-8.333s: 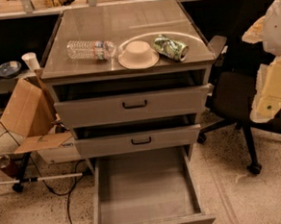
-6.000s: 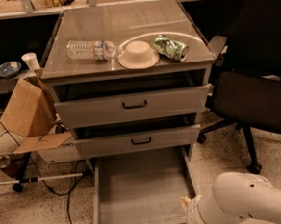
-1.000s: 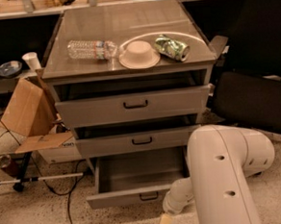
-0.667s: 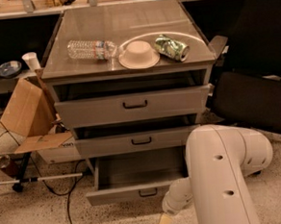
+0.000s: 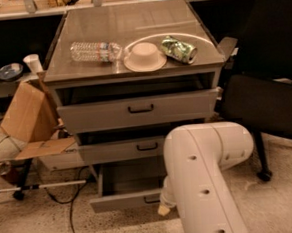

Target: Close bottom drawer

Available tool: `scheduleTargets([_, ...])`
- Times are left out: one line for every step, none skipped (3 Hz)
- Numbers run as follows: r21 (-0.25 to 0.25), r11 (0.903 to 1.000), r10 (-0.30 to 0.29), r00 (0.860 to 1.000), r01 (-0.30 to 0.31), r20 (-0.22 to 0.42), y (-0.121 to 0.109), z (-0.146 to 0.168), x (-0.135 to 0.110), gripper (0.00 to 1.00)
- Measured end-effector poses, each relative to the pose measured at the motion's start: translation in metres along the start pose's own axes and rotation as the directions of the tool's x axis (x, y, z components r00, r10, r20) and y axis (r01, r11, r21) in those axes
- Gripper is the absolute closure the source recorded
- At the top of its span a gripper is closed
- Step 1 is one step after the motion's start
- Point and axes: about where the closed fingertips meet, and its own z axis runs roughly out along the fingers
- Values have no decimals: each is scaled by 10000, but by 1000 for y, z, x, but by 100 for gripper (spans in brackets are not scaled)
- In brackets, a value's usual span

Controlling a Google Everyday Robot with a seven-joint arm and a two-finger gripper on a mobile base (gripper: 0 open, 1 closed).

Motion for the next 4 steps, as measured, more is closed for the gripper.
scheduleTargets([386,9992,130,9982,-107,-585,-29,2,13,73])
scheduleTargets([869,9955,501,9899,-388,-1326,-61,7,36,96])
scheduleTargets([901,9951,527,9892,-405,-1371,-62,6,37,100])
scheduleTargets([1340,9894,781,9840,-567,-1599,-83,10,42,100])
